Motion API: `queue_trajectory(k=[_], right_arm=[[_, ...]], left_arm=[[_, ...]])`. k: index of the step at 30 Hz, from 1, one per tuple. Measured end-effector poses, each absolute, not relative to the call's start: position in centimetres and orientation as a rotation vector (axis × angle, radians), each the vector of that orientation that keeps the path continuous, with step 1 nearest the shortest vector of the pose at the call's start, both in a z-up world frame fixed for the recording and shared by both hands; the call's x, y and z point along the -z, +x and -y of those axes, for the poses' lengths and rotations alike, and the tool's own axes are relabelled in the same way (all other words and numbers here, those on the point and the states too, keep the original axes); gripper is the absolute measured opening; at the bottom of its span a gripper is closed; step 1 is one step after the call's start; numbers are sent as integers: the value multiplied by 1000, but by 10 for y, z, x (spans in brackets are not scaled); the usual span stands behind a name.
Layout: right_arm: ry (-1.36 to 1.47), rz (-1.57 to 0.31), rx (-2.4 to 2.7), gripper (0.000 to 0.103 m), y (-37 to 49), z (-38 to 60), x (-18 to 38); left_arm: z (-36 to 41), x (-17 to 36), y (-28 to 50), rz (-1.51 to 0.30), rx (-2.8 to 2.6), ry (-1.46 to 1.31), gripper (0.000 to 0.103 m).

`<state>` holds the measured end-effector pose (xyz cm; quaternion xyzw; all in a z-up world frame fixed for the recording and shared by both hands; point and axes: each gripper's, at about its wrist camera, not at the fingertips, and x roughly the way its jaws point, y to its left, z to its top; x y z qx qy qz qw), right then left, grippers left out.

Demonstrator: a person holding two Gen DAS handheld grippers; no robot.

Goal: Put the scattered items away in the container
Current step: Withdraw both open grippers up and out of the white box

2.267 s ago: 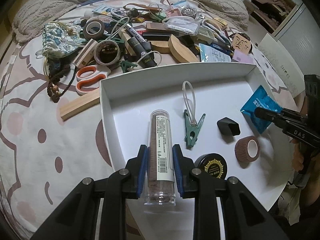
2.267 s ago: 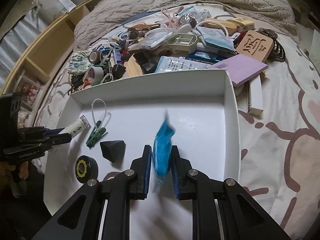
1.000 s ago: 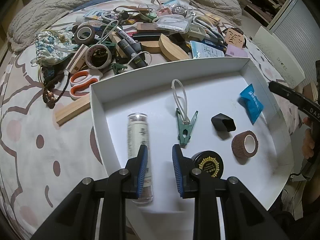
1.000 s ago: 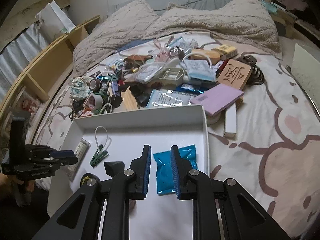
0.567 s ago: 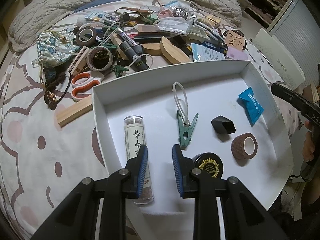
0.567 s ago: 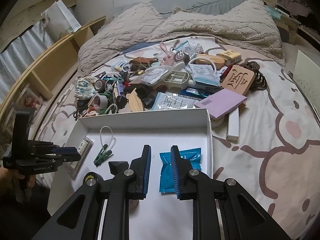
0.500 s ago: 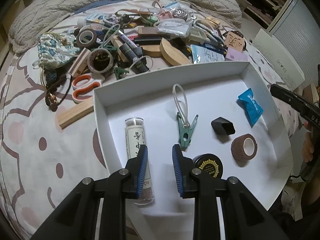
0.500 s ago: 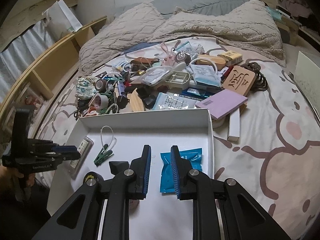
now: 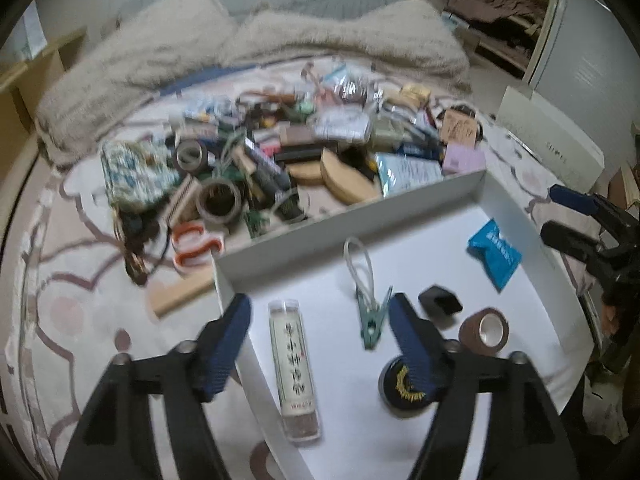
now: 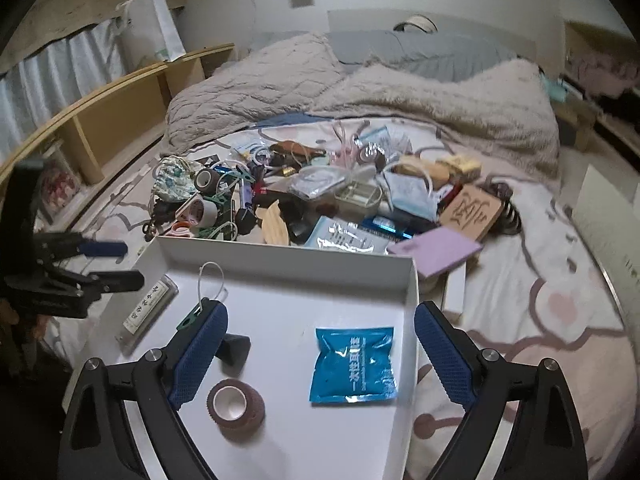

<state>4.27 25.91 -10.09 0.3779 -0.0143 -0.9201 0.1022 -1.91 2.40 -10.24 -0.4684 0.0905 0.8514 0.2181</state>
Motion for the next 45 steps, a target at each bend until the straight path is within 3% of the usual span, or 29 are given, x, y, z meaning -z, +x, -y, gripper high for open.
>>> queue_trajectory(k=[3, 9, 33, 45], right_arm=[[1078, -23, 2742, 103, 44, -255, 99], [1046, -98, 2772, 103, 45, -251, 99], [1005, 31, 2898, 103, 31, -296, 79], [1086, 165, 2985, 103, 21, -344, 95]], left_arm=[[-25, 92, -18, -233, -2384, -1212, 92], [-28, 74, -9, -272, -2428, -1035, 100], [-11, 50, -31, -312, -2572, -971, 103], [37, 38, -59, -217, -2708, -1006, 103]])
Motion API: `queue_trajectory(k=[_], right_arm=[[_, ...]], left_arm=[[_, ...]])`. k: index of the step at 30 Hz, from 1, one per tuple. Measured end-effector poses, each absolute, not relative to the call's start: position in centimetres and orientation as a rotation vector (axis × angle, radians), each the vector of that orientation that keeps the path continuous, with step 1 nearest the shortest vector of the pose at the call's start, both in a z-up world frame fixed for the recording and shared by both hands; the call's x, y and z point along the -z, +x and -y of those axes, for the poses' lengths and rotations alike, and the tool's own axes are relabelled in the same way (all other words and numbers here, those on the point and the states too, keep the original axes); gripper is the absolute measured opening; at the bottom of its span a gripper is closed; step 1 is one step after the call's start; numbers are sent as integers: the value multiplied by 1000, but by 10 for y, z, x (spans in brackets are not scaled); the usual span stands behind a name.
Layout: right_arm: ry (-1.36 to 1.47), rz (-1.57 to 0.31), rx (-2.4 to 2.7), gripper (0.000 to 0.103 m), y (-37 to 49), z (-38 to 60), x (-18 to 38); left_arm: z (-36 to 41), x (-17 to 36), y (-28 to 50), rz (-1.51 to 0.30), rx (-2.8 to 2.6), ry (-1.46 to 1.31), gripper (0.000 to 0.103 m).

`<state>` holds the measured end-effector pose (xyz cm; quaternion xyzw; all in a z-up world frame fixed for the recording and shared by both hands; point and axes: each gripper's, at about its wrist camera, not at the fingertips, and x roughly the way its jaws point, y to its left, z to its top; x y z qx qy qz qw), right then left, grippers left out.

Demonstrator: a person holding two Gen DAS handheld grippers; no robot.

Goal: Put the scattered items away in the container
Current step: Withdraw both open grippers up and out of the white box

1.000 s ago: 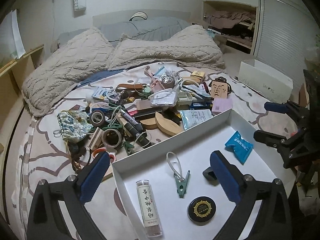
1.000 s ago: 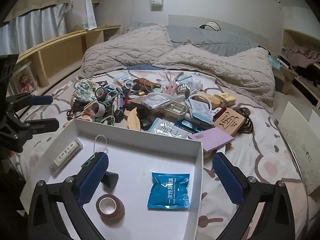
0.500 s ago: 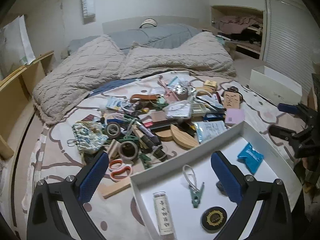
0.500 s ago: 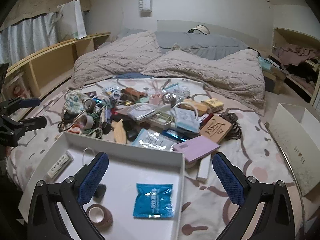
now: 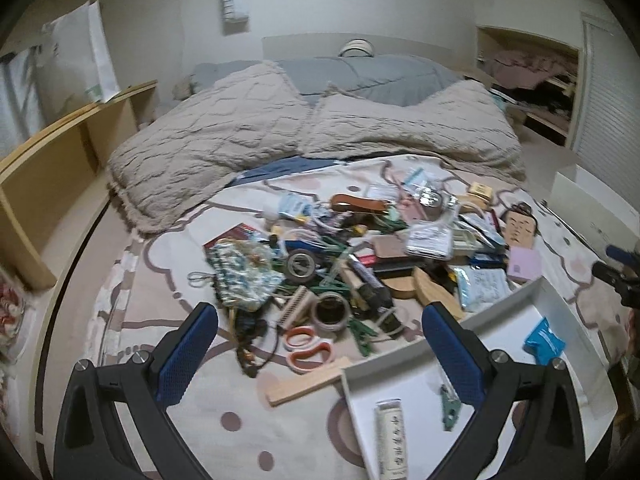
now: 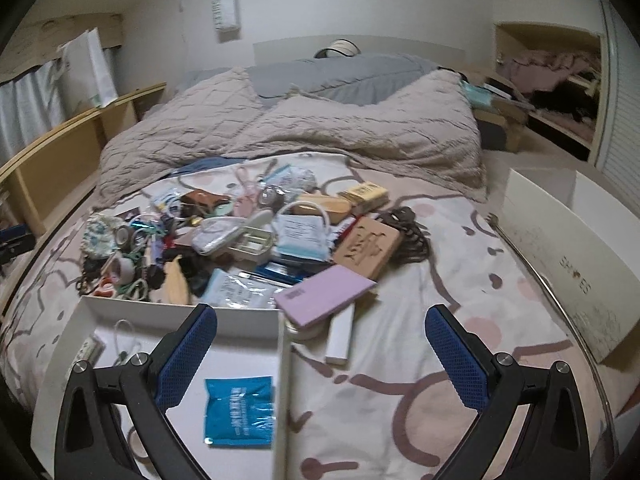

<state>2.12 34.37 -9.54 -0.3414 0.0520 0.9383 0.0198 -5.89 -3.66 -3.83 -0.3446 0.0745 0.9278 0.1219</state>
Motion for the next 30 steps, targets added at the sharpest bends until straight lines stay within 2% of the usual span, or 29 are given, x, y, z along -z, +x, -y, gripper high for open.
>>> queue_trajectory(k=[10, 20, 30], right_arm=[[-1134, -250, -2815, 103, 6, -371, 120], [-1290, -254, -2707, 103, -11, -383, 155], [-1382, -202, -2676, 103, -28, -377, 178]], left_arm=[[68, 55, -85, -131, -2750, -1137, 103], [87, 96, -100, -251, -2702, -1304, 103], [102, 126, -111, -236, -2576, -1417, 103]])
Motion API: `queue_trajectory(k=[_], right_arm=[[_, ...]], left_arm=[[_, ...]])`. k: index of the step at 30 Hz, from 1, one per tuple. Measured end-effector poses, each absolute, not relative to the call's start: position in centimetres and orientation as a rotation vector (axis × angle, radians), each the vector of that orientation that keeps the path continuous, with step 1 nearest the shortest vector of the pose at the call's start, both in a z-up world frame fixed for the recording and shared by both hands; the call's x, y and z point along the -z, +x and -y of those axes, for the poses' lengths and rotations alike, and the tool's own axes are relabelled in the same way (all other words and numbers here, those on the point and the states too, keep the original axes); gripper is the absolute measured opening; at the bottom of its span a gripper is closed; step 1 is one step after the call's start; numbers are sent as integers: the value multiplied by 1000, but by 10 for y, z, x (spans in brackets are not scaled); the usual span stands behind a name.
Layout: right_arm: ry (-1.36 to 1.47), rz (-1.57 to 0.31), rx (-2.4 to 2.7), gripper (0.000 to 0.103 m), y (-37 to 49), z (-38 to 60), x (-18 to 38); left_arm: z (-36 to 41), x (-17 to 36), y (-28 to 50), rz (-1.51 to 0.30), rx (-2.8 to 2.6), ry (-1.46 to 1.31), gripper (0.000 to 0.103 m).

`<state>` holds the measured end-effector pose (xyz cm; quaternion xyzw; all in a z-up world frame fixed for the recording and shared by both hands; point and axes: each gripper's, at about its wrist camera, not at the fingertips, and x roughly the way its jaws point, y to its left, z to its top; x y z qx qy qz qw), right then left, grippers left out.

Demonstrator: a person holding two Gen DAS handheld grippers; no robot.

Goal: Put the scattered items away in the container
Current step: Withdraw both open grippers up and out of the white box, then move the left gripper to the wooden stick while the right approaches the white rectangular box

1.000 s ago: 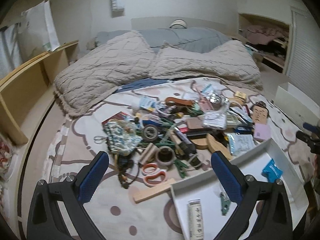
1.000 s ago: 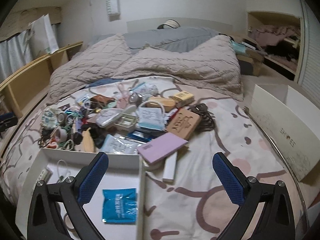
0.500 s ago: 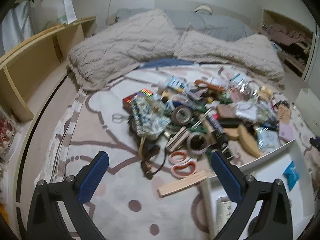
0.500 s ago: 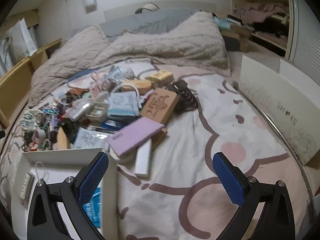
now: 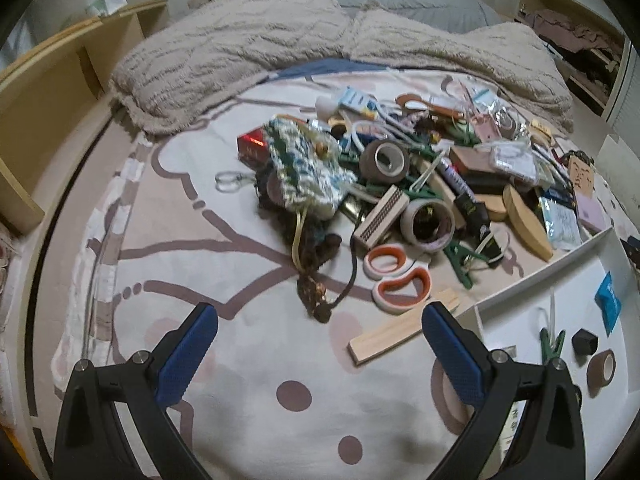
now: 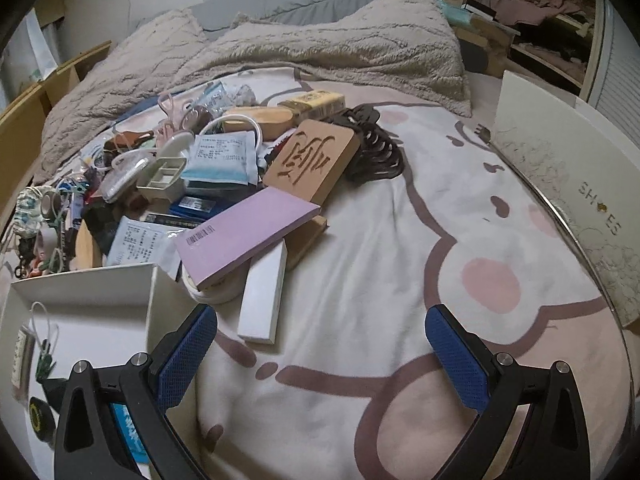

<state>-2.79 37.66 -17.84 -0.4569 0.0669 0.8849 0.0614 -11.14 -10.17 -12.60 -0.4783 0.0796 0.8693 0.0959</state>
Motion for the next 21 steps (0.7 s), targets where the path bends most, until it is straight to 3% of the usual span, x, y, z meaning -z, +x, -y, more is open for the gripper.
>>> queue_trajectory(k=[10, 21], right_arm=[[-1419, -356, -2668, 103, -36, -394, 199], [-1463, -308, -2708, 103, -44, -392, 198]], left_arm=[[104, 160, -111, -289, -2404, -1523, 103], [86, 189, -106, -521, -2310, -1554, 103]])
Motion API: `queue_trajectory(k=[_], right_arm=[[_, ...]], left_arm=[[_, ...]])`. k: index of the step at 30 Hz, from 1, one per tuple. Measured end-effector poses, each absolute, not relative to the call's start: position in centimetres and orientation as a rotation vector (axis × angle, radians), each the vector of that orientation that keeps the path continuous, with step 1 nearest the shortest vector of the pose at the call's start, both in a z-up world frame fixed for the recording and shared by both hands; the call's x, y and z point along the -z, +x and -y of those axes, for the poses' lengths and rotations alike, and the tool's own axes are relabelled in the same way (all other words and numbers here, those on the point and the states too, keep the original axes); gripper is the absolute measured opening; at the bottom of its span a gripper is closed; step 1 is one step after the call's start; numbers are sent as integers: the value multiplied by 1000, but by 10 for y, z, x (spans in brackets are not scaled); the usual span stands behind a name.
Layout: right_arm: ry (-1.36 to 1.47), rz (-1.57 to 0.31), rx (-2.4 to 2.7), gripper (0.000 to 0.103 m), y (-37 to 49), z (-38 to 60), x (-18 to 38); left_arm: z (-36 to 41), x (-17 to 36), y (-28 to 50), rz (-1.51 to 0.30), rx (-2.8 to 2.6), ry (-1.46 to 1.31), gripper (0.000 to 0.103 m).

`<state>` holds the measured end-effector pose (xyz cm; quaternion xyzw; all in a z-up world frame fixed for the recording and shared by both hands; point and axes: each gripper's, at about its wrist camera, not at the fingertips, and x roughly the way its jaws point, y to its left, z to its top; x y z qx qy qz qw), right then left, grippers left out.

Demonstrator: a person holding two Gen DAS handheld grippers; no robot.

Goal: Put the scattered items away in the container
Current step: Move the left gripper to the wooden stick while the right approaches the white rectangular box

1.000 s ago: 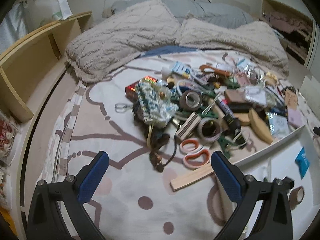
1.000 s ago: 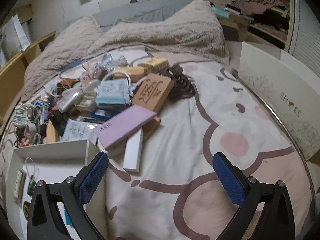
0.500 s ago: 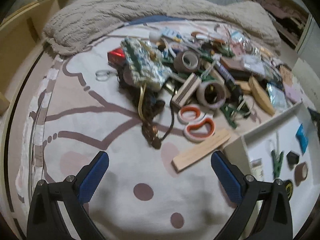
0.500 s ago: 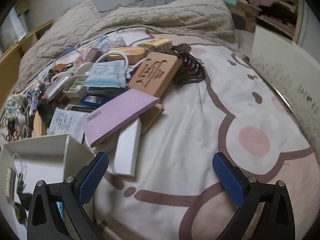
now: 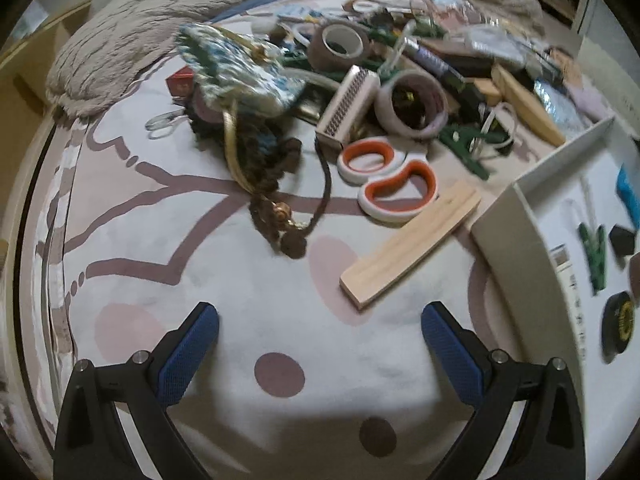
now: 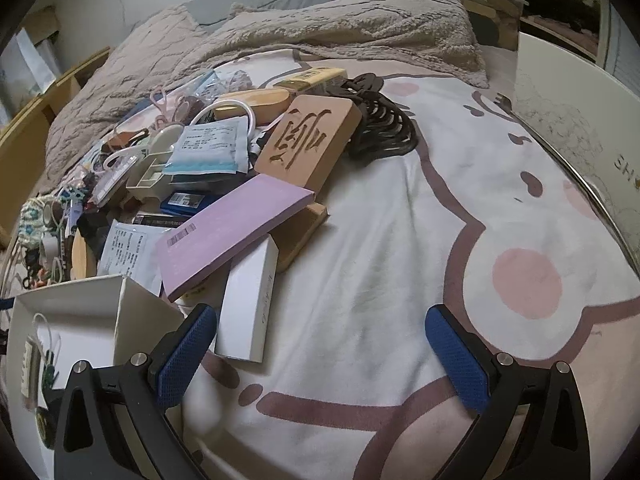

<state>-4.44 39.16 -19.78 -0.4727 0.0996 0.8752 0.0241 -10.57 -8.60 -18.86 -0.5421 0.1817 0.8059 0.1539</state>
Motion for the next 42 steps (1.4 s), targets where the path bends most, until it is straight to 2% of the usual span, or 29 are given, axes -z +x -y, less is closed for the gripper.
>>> queue_trajectory(k=[5, 8, 21, 29, 42], right_arm=[[-1503, -222, -2731, 103, -47, -394, 195], [-1485, -80, -2703, 103, -44, -399, 196], [-1482, -69, -2695, 103, -41, -404, 214], [-1468, -48, -2692, 103, -42, -401, 216], [-1460, -55, -2697, 103, -42, -401, 217]], left_arm=[[82, 191, -113, -515, -2341, -1548, 103], [80, 191, -119, -525, -2383, -1548, 103], [85, 194, -148, -452, -2507, -1611, 103], [115, 190, -179, -251, -2677, -1736, 103], [100, 177, -166, -121, -2455, -1670, 103]])
